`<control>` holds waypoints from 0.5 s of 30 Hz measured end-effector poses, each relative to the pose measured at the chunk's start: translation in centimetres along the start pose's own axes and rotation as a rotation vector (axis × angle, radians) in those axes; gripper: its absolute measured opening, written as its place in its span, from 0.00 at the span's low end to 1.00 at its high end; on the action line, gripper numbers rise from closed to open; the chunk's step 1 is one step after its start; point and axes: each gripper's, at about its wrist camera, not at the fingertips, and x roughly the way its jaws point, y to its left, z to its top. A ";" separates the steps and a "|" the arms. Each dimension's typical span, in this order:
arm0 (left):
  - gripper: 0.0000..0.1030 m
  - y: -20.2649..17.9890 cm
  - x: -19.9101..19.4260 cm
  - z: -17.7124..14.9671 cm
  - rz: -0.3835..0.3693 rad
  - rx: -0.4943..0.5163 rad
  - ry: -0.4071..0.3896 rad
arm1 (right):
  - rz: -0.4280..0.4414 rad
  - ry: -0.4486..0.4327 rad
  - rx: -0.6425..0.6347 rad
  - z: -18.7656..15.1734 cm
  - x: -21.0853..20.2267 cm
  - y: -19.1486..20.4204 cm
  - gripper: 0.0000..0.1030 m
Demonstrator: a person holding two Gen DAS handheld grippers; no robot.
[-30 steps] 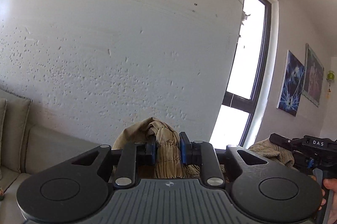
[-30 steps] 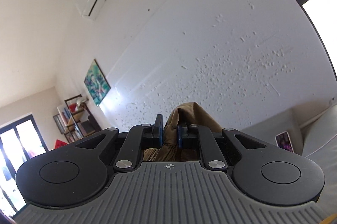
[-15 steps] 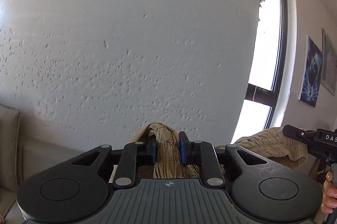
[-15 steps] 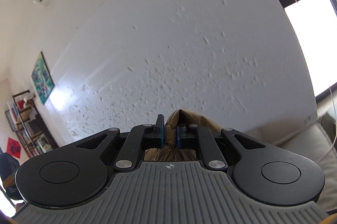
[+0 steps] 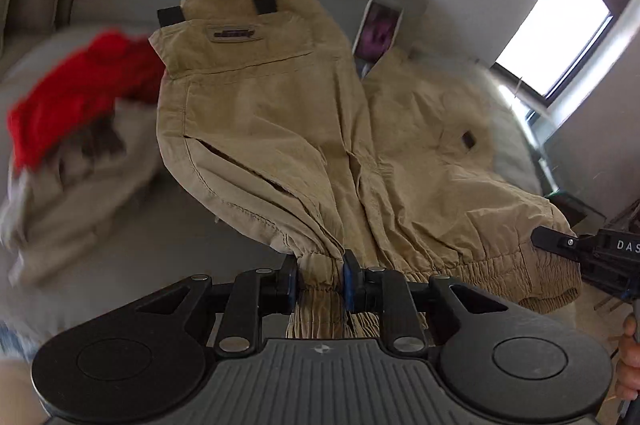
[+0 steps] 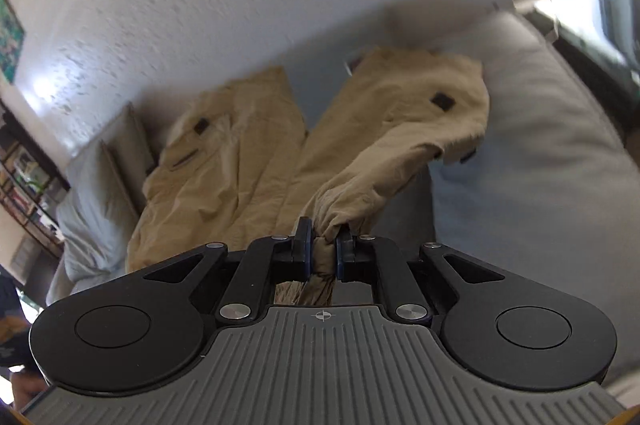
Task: Fold clothes
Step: 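Lift the pants by both cuffs and lay them flat on the sofa, then open both grippers to release the pant cuffs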
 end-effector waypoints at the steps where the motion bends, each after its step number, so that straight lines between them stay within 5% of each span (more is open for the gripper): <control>1: 0.19 0.8 1.5 -1.2 0.017 -0.019 0.029 | -0.035 0.060 0.037 -2.3 2.4 -2.0 0.11; 6: 0.20 1.5 1.2 -3.8 0.045 -0.002 -0.002 | -0.146 0.216 0.117 -9.3 7.2 -6.8 0.11; 15: 0.23 0.5 -0.5 -3.7 0.067 0.091 -0.003 | -0.175 0.189 0.122 -10.6 4.3 -7.1 0.11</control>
